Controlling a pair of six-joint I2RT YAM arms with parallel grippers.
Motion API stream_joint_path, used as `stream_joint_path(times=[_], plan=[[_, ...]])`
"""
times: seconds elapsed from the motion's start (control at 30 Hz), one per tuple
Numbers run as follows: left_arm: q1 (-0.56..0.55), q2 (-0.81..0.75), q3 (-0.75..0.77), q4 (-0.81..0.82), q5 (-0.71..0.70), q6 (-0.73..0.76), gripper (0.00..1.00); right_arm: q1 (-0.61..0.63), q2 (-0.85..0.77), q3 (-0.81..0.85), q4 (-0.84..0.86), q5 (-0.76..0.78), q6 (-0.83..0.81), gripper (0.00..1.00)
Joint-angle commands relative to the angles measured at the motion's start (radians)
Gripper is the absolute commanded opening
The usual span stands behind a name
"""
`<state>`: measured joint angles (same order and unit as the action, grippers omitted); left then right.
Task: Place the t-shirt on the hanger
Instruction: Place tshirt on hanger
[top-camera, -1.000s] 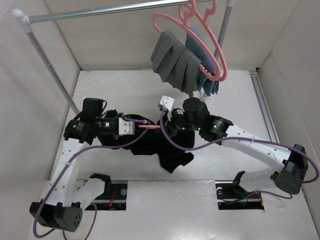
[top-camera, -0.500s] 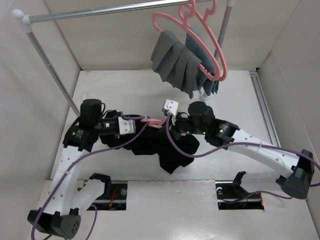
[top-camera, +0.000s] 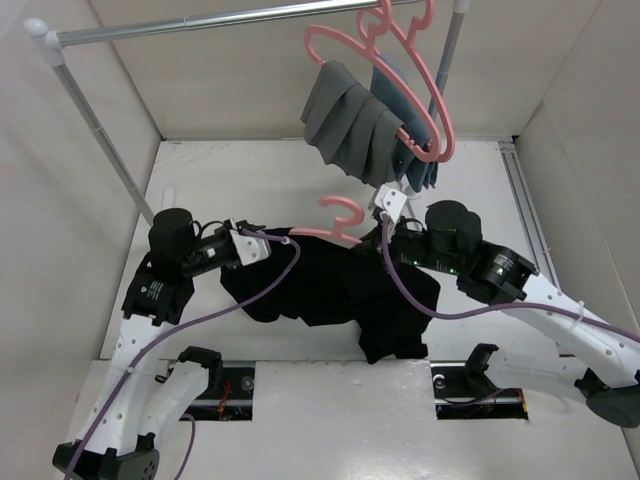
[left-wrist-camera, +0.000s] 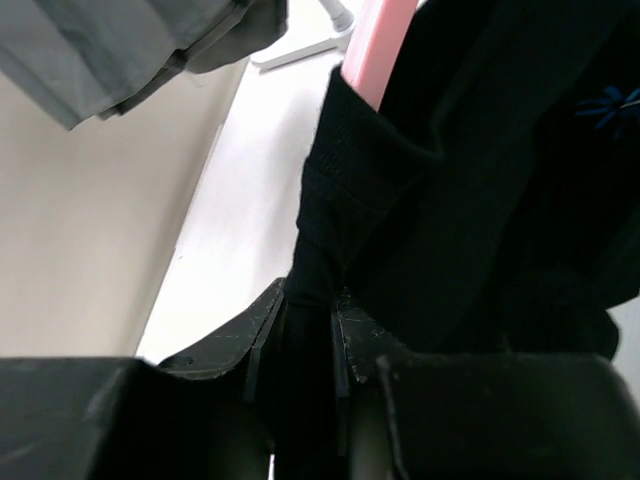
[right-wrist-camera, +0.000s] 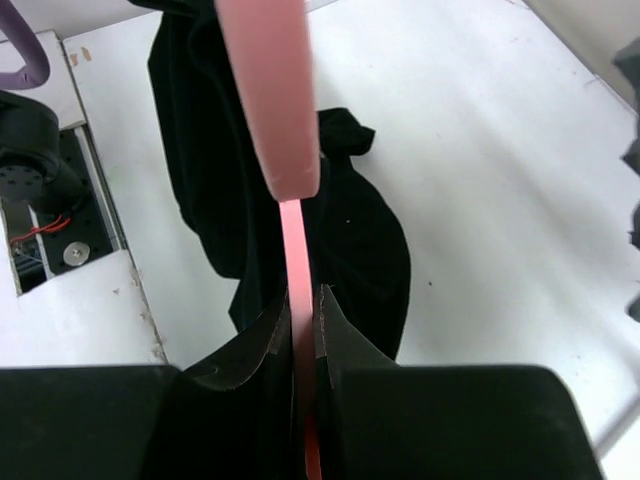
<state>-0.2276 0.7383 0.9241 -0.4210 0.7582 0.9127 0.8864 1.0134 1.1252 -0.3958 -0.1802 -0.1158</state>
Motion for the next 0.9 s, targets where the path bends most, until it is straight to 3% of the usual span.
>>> stream_joint_path(times=[0.0,0.1,0.13,0.23,0.27,0.4,0.53,0.67,0.83,0.87], plan=[[0.036,-0.002,-0.004,0.047,-0.207,-0.031,0.0,-0.03,-0.033,0.105,-0.103,0.179,0.039,0.0],[0.036,-0.002,-0.016,0.047,-0.226,-0.031,0.0,-0.03,-0.044,0.165,-0.142,0.206,0.039,0.0],[0.036,-0.014,-0.016,0.06,-0.226,-0.053,0.07,-0.03,-0.044,0.207,-0.178,0.218,0.039,0.0],[0.036,-0.048,-0.016,0.158,-0.226,-0.145,0.45,-0.017,-0.01,0.277,-0.218,0.245,0.05,0.0],[0.036,-0.057,-0.004,0.189,-0.209,-0.222,0.65,-0.001,0.013,0.319,-0.218,0.245,0.05,0.0],[0.036,-0.102,0.034,0.326,-0.125,-0.377,0.88,0.051,0.103,0.471,-0.236,0.307,0.059,0.0],[0.036,-0.122,0.084,0.419,-0.089,-0.51,0.89,0.089,0.243,0.704,-0.267,0.376,0.048,0.0],[0.036,-0.146,0.119,0.432,0.013,-0.544,0.89,0.126,0.398,0.944,-0.287,0.484,0.048,0.0],[0.036,-0.16,0.143,0.418,0.13,-0.748,0.89,0.229,0.574,1.065,-0.108,0.625,0.103,0.0],[0.036,-0.16,0.144,0.398,0.141,-0.779,0.95,0.249,0.593,1.065,-0.08,0.665,0.131,0.0]])
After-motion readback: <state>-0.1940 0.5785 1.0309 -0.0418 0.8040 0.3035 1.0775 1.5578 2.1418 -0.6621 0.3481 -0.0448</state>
